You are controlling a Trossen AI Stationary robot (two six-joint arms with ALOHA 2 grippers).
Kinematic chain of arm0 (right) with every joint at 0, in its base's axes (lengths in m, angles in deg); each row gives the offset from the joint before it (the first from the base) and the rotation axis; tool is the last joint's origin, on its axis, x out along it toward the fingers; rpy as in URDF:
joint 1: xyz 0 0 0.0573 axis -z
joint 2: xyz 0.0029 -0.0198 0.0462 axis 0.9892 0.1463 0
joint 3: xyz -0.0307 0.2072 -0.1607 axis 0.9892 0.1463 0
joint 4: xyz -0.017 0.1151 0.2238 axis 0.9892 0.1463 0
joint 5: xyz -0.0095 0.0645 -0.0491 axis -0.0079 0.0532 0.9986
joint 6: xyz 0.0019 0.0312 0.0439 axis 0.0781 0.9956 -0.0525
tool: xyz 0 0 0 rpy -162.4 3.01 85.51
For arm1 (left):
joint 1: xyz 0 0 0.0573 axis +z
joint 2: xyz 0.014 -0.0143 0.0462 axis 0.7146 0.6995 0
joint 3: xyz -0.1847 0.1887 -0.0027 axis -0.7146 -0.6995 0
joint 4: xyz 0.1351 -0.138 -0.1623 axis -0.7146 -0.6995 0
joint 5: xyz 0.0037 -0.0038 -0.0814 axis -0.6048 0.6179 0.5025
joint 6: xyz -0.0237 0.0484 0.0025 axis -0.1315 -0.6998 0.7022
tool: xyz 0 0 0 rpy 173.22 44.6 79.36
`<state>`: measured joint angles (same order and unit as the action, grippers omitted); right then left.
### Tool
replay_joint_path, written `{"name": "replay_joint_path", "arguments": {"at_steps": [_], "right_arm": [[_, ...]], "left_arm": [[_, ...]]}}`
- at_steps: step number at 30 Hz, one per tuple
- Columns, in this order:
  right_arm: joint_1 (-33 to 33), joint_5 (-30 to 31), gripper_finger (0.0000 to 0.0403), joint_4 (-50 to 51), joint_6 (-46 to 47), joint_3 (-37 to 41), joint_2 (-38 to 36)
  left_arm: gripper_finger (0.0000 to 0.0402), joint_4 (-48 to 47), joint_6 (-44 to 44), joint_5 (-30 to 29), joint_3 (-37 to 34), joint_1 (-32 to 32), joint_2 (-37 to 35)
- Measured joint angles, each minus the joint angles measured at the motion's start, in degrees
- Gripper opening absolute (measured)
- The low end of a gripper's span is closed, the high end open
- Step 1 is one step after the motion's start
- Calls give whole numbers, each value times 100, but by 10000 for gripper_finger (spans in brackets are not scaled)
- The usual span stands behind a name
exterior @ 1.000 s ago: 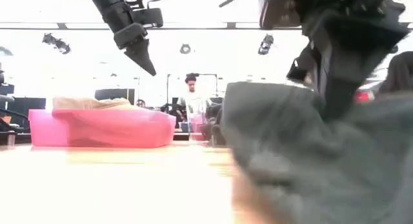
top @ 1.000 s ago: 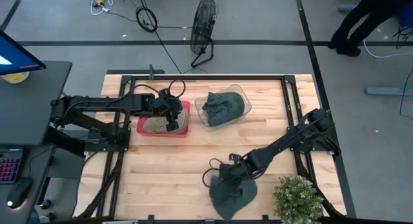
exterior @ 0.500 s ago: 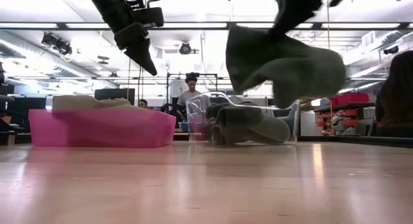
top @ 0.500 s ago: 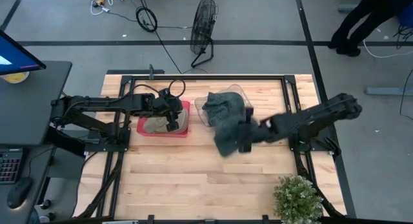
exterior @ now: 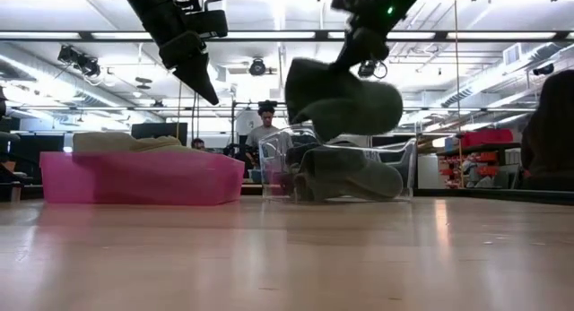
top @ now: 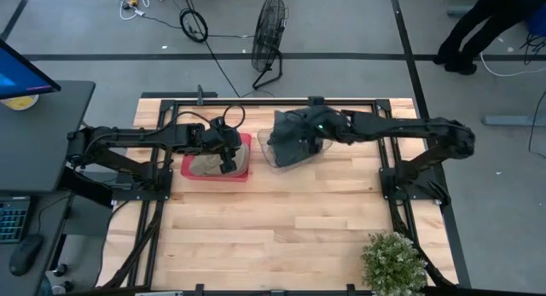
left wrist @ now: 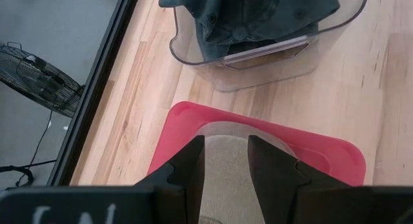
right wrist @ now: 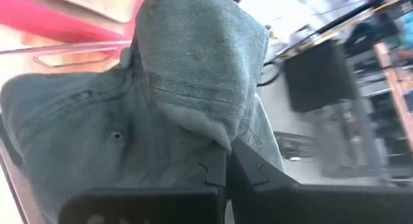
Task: Pick & Place hat
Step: Put the black cap into the transparent bin
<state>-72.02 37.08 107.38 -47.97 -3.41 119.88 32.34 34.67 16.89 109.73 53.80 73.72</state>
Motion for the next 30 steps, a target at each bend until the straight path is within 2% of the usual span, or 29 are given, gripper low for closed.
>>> {"name": "replay_joint_path", "arguments": {"at_steps": [5,10,16,22,30], "right_arm": [[208,-453,0,56,47,0,599],[276,-425,2,57,-118,0,1220],[286,-438,27,24,-134,-10,1735],[286,-433,63,-12,-7,-17,1873],[308,-455,126,70,802,-4,1698]], "left_arm": [[122,-4,3,0,0,0,0],[122,-6,7,0,0,0,0],[122,-9,11,0,0,0,0],[122,-13,156,0,0,0,0],[122,-11,597,-37,0,-3,0]]}}
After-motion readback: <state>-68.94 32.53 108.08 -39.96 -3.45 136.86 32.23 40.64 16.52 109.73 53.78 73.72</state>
